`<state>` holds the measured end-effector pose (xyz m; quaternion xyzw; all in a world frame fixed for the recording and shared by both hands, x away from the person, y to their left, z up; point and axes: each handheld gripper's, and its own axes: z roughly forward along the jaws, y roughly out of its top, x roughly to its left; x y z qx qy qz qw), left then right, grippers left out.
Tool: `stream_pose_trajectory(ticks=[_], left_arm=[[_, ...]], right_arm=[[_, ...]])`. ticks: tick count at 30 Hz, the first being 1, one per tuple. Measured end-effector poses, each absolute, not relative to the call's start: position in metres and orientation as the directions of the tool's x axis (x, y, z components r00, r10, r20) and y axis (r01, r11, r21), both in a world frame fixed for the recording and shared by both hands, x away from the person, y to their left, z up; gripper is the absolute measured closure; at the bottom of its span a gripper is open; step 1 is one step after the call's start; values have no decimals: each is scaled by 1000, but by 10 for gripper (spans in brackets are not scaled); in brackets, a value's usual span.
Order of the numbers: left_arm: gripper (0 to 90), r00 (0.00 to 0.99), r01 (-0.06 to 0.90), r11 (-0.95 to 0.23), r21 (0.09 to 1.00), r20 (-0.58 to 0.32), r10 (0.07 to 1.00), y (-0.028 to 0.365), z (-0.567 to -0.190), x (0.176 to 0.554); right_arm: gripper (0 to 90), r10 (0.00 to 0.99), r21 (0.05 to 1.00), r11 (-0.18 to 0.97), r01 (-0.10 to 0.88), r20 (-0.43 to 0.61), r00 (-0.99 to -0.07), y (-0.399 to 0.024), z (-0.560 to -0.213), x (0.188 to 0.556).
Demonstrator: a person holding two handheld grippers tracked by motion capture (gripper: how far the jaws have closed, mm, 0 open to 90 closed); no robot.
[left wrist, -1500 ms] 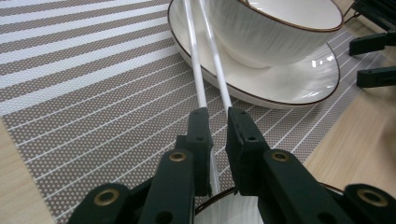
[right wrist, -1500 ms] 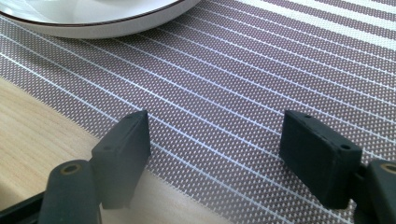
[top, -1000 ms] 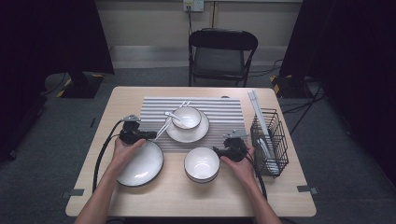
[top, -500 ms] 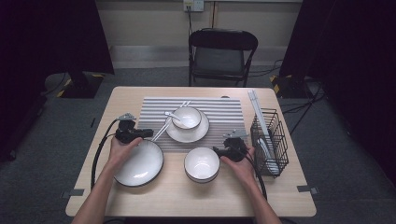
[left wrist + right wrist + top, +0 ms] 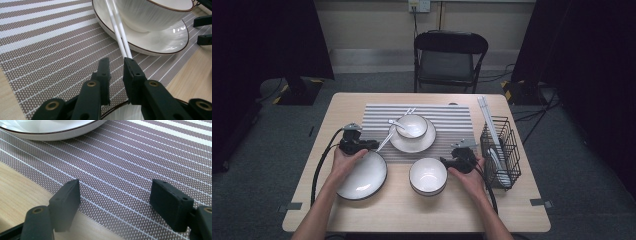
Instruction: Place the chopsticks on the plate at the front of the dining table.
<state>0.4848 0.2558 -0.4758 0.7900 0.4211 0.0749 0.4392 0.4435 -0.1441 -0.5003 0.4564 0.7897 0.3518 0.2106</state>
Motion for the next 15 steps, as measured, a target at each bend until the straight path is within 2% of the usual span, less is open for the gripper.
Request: stream_pose_trajectory(ticks=[15], left_arm=[[688, 641, 599, -289, 747, -229, 733, 251, -475, 481]], right_arm=[[241, 870, 748, 335, 573, -12, -493, -144, -500, 443]])
